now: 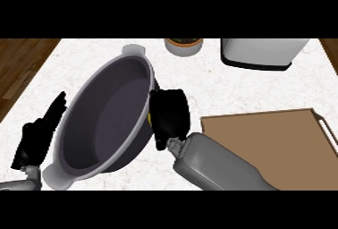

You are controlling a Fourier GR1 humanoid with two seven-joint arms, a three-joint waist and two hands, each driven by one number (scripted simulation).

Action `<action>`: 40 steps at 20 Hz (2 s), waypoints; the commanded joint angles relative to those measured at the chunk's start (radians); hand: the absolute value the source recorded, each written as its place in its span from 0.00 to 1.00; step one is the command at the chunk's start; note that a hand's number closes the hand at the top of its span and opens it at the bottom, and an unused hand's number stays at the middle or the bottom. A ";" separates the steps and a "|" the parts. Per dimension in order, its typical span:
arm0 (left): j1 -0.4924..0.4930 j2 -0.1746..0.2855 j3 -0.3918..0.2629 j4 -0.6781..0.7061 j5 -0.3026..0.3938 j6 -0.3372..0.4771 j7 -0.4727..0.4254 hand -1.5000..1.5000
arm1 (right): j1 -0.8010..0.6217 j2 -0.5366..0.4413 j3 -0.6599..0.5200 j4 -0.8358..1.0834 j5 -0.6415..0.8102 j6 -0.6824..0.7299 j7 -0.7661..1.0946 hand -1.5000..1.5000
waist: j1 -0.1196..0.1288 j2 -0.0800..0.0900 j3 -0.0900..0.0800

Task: Pick the lemon from the tray and place it in the pot

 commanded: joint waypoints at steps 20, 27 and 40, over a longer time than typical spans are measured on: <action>-0.052 -0.008 0.020 0.025 0.004 0.013 0.003 0.50 | -0.407 0.009 0.123 -0.075 0.047 -0.344 0.549 1.00 | -0.029 0.025 0.000; -0.040 -0.039 0.010 0.064 -0.037 0.059 -0.028 0.50 | -0.435 0.009 0.082 0.125 0.007 -0.456 0.424 1.00 | -0.060 0.037 0.001; -0.014 0.007 0.061 0.044 0.017 -0.004 -0.048 0.50 | -0.463 0.010 0.052 0.580 -0.170 -0.640 0.101 1.00 | -0.043 0.047 0.002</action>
